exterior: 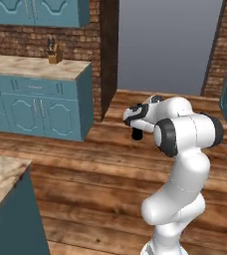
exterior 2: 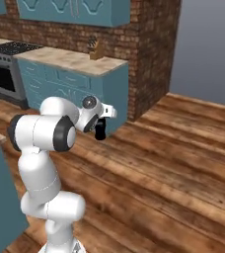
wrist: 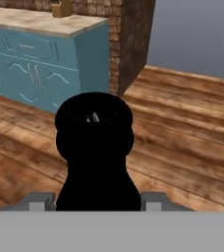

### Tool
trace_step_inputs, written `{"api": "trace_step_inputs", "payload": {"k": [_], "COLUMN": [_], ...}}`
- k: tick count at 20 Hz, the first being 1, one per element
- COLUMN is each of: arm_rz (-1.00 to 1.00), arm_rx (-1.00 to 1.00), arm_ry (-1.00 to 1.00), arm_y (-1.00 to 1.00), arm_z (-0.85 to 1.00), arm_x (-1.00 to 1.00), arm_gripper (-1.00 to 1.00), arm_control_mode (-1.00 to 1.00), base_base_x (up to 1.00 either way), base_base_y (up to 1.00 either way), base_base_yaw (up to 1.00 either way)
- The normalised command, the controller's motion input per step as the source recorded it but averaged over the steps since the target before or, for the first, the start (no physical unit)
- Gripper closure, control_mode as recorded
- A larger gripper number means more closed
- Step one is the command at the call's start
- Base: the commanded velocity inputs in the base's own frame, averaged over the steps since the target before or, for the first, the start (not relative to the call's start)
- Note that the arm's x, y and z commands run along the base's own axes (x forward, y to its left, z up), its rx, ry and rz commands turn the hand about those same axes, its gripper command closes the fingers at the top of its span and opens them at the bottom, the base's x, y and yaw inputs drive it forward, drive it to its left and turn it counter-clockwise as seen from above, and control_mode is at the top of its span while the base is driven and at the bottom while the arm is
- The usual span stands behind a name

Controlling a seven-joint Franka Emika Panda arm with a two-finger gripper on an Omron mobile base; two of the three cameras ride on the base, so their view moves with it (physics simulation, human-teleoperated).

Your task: Place the large bottle from the dining counter next to the other large bottle outside the sink, and place the small bottle from the dining counter next to the other small bottle inside the sink.

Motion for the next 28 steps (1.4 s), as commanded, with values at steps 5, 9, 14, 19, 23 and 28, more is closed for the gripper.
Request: {"api": "trace_step_inputs", "payload": {"k": [5, 9, 14, 19, 23, 28], "arm_rz": [0.0, 0.0, 0.0, 0.0, 0.0, 0.0], "arm_rx": [0.0, 0.0, 0.0, 0.0, 0.0, 0.0], "arm_ry": [0.0, 0.0, 0.0, 0.0, 0.0, 0.0], "arm_y": [0.0, 0.0, 0.0, 0.0, 0.0, 0.0], "arm_z": [0.0, 0.0, 0.0, 0.0, 0.0, 0.0], "arm_x": [0.0, 0.0, 0.0, 0.0, 0.0, 0.0], "arm_gripper": [1.0, 1.0, 1.0, 1.0, 1.0, 1.0], "arm_control_mode": [1.0, 1.0, 1.0, 1.0, 1.0, 1.0], "base_base_x": [1.0, 1.0, 1.0, 1.0, 1.0, 1.0], "base_base_y": [-0.2, -0.11, -0.01, 0.0, 0.0, -0.05], "base_base_yaw": [0.47, 0.48, 0.46, 0.48, 0.47, 0.5]}}
